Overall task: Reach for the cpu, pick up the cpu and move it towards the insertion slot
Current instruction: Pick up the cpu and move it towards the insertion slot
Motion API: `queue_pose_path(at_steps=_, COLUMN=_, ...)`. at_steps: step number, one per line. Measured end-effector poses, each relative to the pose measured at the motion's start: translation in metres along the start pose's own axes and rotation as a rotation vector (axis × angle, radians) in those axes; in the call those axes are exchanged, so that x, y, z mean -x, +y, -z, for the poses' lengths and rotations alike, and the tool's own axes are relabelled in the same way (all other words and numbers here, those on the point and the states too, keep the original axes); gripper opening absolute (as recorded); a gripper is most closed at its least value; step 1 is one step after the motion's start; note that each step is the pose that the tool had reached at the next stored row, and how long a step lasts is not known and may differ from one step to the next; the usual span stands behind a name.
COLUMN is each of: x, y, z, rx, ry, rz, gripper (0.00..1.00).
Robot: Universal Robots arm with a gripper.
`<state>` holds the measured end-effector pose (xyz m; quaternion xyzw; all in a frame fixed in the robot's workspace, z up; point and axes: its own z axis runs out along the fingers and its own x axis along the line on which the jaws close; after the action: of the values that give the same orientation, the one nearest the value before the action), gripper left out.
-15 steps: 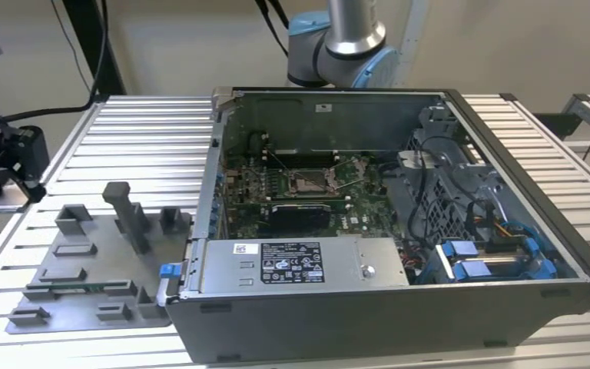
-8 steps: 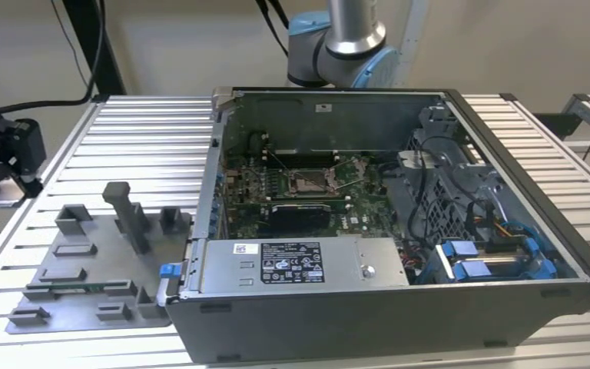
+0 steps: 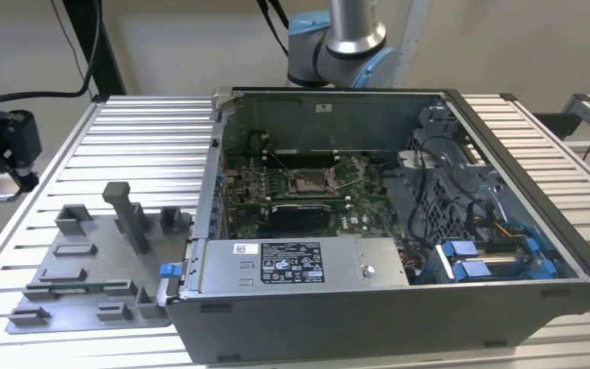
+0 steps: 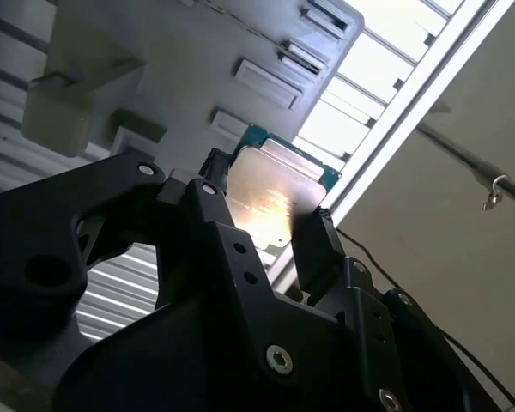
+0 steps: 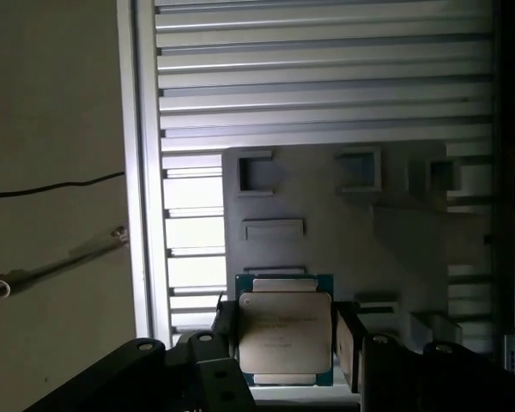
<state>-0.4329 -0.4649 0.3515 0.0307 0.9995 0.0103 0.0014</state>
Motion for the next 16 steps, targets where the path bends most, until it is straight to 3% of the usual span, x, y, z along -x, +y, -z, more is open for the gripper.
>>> queue_pose_path(at_steps=16, x=0.0000, y=0.0005, z=0.0222, rx=-0.0026, ry=-0.0002, rz=0.000, gripper=0.00)
